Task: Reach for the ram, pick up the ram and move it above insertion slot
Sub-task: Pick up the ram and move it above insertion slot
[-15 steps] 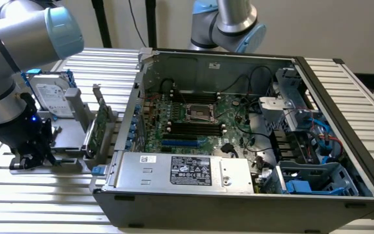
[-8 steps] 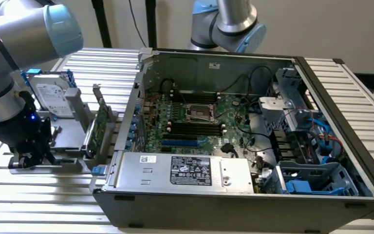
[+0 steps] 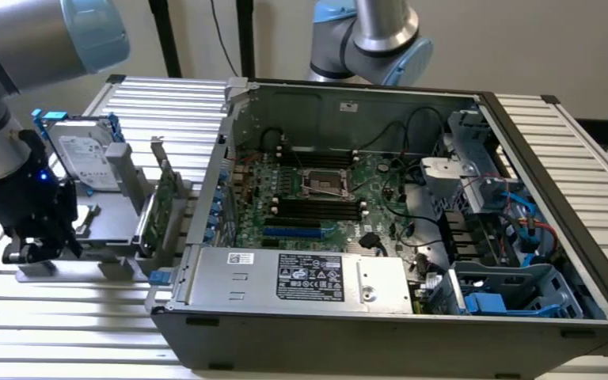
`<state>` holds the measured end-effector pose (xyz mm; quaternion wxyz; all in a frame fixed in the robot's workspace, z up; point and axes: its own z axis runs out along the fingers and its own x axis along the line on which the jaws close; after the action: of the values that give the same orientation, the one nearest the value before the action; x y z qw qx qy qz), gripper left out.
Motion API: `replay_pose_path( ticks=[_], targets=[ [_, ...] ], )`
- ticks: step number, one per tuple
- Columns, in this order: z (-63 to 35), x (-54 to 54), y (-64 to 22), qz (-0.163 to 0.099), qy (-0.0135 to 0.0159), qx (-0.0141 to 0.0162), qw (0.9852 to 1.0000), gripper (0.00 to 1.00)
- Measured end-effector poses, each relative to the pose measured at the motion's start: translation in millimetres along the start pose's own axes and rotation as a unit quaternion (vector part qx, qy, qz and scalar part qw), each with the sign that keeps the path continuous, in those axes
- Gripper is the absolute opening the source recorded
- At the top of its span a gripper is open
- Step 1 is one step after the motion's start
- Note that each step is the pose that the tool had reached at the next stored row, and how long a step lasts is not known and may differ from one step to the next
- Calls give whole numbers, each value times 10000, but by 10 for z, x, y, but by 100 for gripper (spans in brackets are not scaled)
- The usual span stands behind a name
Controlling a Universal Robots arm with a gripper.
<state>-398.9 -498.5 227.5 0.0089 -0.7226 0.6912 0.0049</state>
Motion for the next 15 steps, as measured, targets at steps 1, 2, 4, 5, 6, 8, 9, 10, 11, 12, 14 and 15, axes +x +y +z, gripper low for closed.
replay_pose_path(
  ticks=[1, 2, 4, 5, 6, 8, 9, 10, 11, 12, 14, 15],
  targets=[
    [-46, -1, 0, 0, 0, 0, 10000, 14],
    [-91, -2, -1, 0, -1, 0, 10000, 14],
    [-181, -4, -2, 0, -1, -1, 10000, 14],
    [-230, -4, -2, 0, -1, -1, 10000, 14],
    [-275, -5, -3, 0, 0, -3, 10000, 14],
    [-365, -7, -7, -1, 0, -3, 10000, 14],
    [-410, -7, -11, -1, 0, -3, 10000, 14],
    [-455, -7, -18, -1, -1, -4, 10000, 14],
    [-501, -9, -28, -1, -1, -4, 10000, 14],
    [-546, -13, -40, -1, -1, -4, 10000, 14],
    [-638, -22, -71, -7, -1, -4, 10000, 14],
    [-683, -27, -86, -10, -1, -5, 10000, 14]
  ],
)
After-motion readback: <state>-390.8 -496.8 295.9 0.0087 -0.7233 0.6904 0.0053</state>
